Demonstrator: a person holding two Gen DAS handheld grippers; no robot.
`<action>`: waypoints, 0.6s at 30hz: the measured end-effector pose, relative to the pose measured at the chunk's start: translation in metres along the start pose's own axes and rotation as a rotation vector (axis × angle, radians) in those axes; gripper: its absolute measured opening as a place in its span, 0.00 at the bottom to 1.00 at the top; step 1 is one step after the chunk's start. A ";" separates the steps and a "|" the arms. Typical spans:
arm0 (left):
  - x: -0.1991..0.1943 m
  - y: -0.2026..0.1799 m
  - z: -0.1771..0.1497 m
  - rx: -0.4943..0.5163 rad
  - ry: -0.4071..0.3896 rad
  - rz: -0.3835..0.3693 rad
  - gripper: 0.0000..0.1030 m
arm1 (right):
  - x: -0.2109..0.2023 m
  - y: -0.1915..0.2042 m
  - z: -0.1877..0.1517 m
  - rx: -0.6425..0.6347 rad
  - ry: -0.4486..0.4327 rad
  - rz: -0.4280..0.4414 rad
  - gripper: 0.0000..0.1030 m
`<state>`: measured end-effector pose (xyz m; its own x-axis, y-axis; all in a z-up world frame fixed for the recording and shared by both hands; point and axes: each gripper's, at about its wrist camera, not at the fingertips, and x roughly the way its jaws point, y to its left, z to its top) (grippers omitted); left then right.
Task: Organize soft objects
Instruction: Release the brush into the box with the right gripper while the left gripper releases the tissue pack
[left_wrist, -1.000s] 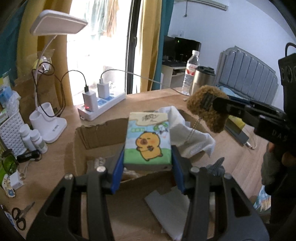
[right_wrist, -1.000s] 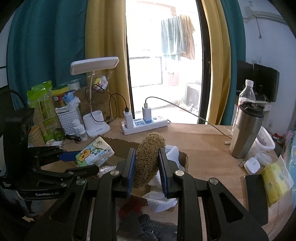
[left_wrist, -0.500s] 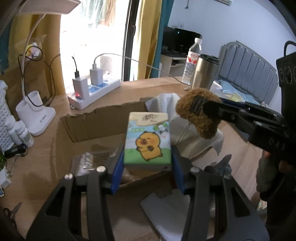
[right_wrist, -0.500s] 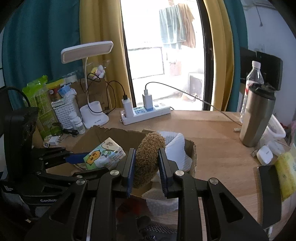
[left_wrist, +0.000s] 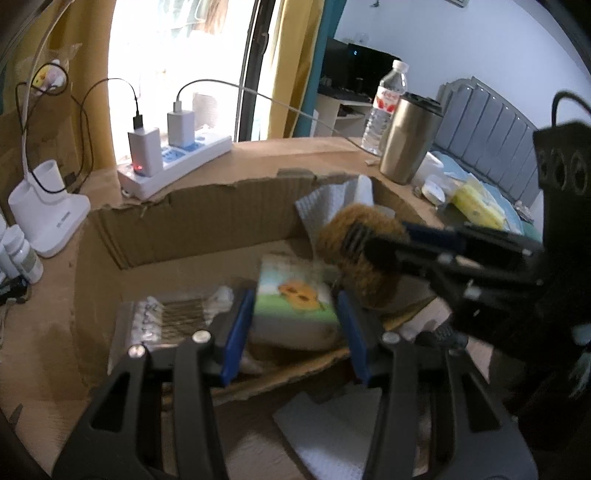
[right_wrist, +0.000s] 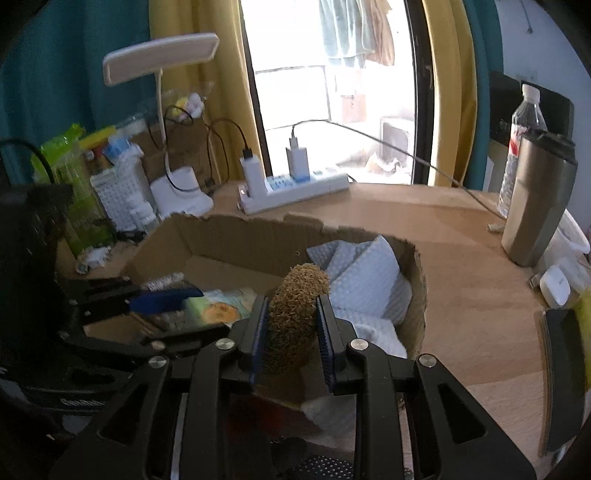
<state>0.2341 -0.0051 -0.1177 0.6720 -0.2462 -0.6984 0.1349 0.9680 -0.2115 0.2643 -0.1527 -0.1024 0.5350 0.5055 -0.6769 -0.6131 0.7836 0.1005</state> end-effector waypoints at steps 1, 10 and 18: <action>0.000 0.001 0.000 -0.006 0.001 0.000 0.50 | 0.000 0.000 -0.001 0.002 0.002 0.001 0.26; -0.006 -0.001 -0.001 -0.008 -0.009 0.015 0.60 | -0.012 -0.004 0.000 0.019 -0.020 -0.027 0.38; -0.026 -0.005 -0.003 -0.006 -0.048 0.015 0.64 | -0.032 -0.001 -0.001 0.020 -0.051 -0.048 0.38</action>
<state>0.2138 -0.0041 -0.1005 0.7079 -0.2294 -0.6680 0.1205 0.9712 -0.2058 0.2469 -0.1702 -0.0816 0.5932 0.4844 -0.6430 -0.5746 0.8142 0.0833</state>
